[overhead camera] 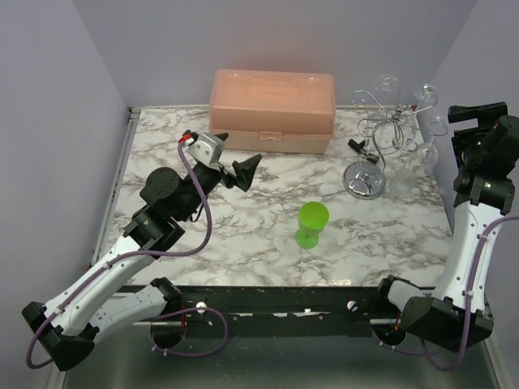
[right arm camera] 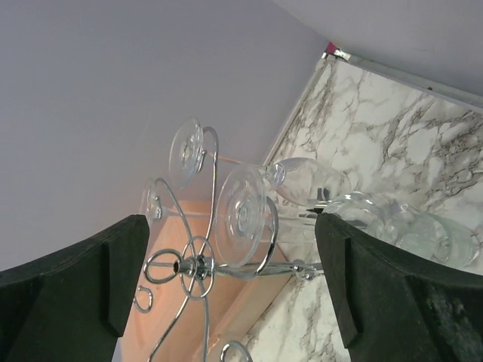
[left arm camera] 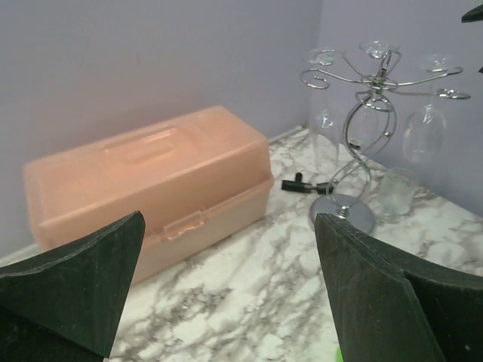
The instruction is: Place the wine glass upside down on the wine glass rack
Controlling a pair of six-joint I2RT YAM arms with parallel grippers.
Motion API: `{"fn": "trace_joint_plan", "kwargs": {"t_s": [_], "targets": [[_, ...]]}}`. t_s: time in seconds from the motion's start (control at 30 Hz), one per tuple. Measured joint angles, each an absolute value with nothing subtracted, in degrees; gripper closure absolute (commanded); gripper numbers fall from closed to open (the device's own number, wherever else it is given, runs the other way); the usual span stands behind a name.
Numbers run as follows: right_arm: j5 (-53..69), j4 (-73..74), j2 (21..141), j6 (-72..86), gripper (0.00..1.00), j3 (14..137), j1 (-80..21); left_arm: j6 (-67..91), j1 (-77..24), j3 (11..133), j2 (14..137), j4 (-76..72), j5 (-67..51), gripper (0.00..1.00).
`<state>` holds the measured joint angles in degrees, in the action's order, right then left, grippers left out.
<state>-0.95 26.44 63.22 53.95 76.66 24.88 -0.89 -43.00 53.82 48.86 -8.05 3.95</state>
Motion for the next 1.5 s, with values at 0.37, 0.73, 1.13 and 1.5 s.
{"fn": "trace_joint_plan", "kwargs": {"t_s": [0.37,0.73,1.13,1.5], "targets": [[7.5,30.0,52.9,39.2,0.00,72.5,25.1,24.7,-40.1,59.1,54.9,0.6,-1.6,0.02],[29.7,30.3,50.8,18.2,0.00,68.2,25.1,36.3,-36.8,68.2,66.6,13.6,-16.3,0.01],[46.2,37.0,49.7,-6.7,0.02,65.9,25.1,32.4,-37.4,77.8,78.3,32.3,-23.1,0.02],[50.2,47.7,52.0,-18.6,0.06,65.9,25.1,27.7,-42.2,85.7,86.4,41.7,-22.8,0.02]]}}
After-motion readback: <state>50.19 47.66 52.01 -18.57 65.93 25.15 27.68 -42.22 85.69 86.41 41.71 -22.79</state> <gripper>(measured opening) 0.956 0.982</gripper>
